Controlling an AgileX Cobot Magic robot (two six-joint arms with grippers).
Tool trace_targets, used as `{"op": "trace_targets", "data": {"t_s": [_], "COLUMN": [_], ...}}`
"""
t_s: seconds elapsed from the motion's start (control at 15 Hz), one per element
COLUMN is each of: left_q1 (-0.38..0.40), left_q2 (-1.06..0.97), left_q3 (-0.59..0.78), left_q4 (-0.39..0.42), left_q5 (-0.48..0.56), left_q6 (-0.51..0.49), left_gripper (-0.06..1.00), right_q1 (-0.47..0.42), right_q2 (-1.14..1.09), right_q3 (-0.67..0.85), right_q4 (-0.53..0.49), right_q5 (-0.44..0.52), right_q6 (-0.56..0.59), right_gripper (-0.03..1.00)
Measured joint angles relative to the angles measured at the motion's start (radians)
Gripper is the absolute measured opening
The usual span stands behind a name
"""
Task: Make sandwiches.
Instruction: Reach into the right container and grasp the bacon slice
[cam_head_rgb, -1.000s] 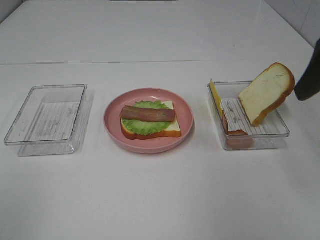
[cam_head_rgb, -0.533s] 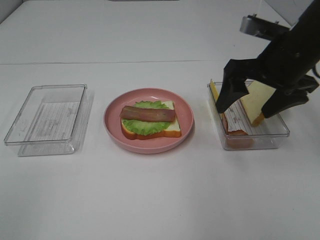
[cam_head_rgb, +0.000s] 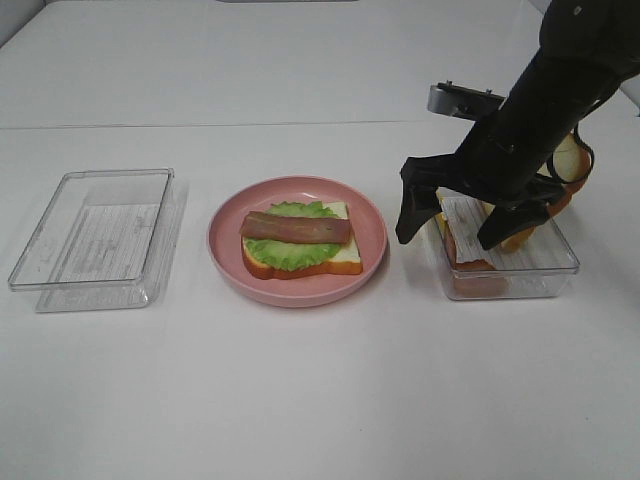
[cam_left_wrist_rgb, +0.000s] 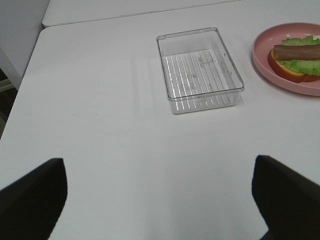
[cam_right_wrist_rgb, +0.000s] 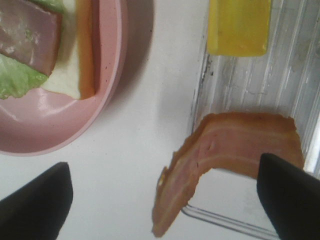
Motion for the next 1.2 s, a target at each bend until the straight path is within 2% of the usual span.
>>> {"op": "trace_targets", "data": {"t_s": [0.2, 0.33, 0.67, 0.87, 1.2], "left_q1": [0.0, 0.0, 0.0, 0.0, 0.0], "left_q2": [0.0, 0.0, 0.0, 0.0, 0.0], "left_q3": [0.0, 0.0, 0.0, 0.0, 0.0], "left_q4": [0.0, 0.0, 0.0, 0.0, 0.0], "left_q5": [0.0, 0.0, 0.0, 0.0, 0.0], "left_q6": [0.0, 0.0, 0.0, 0.0, 0.0], "left_gripper": [0.92, 0.92, 0.92, 0.92, 0.92], "right_q1": [0.0, 0.0, 0.0, 0.0, 0.0], "right_q2": [0.03, 0.035, 0.036, 0.036, 0.036], "right_q3": [-0.004, -0.004, -0.004, -0.004, -0.004], "right_q4": [-0.002, -0.003, -0.004, -0.004, -0.004], "right_q5": [0.003, 0.004, 0.003, 0.003, 0.003], "right_q6": [-0.002, -0.014, -0.024, -0.024, -0.016], "right_gripper": [0.95, 0.89, 0.44, 0.38, 0.37]}}
